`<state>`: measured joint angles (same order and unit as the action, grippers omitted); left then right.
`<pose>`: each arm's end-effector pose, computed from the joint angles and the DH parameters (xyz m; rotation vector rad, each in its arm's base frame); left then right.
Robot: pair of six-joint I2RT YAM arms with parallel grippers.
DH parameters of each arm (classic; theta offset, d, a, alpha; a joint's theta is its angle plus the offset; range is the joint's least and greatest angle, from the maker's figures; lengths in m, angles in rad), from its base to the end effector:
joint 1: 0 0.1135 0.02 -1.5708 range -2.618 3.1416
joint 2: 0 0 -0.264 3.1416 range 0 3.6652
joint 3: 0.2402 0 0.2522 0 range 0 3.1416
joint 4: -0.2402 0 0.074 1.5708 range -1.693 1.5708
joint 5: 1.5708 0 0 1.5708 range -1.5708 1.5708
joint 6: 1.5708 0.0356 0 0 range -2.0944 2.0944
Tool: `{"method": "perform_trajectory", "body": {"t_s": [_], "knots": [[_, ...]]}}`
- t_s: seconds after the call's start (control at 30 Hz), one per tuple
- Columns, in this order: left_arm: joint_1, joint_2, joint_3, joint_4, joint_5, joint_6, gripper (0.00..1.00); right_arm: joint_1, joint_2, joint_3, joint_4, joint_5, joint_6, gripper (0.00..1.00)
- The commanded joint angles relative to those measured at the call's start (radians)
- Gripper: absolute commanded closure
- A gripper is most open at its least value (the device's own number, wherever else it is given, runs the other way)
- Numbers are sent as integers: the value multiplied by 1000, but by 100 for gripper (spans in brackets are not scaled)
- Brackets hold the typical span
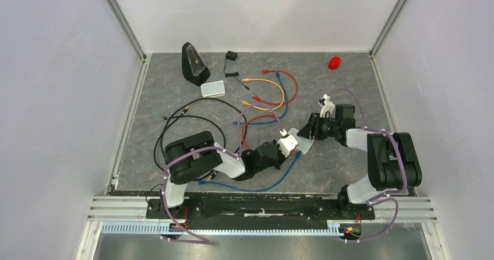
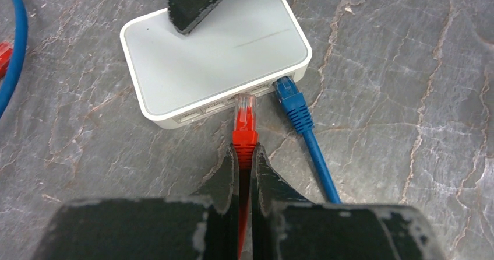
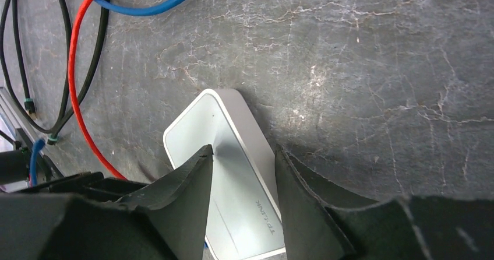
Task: Insert the plug into the switch port
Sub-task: Insert the connector into the switch port.
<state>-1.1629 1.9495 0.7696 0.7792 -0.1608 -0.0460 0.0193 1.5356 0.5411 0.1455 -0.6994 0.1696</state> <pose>0.1508 -0.3345 0.1126 0.9778 1.7681 -0.6258 0.2609 0.0280 0.1286 -0.1450 2.3506 0.9301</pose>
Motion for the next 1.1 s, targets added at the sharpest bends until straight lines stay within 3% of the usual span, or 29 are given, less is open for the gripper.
{"method": "perform_trajectory", "body": {"t_s": [0.0,0.3,0.63,1.07], "knots": [[-27,24,37,47,-30,-62,98,1,-30,-24,65,27,82,55],[-37,-6,46,-47,-114,-119,98,1,-103,-75,91,158,170,57],[-48,-17,38,-41,-122,-128,98,1,-185,-140,94,269,240,50],[-59,-17,36,-46,-152,-127,98,1,-214,-165,44,255,220,51]]}}
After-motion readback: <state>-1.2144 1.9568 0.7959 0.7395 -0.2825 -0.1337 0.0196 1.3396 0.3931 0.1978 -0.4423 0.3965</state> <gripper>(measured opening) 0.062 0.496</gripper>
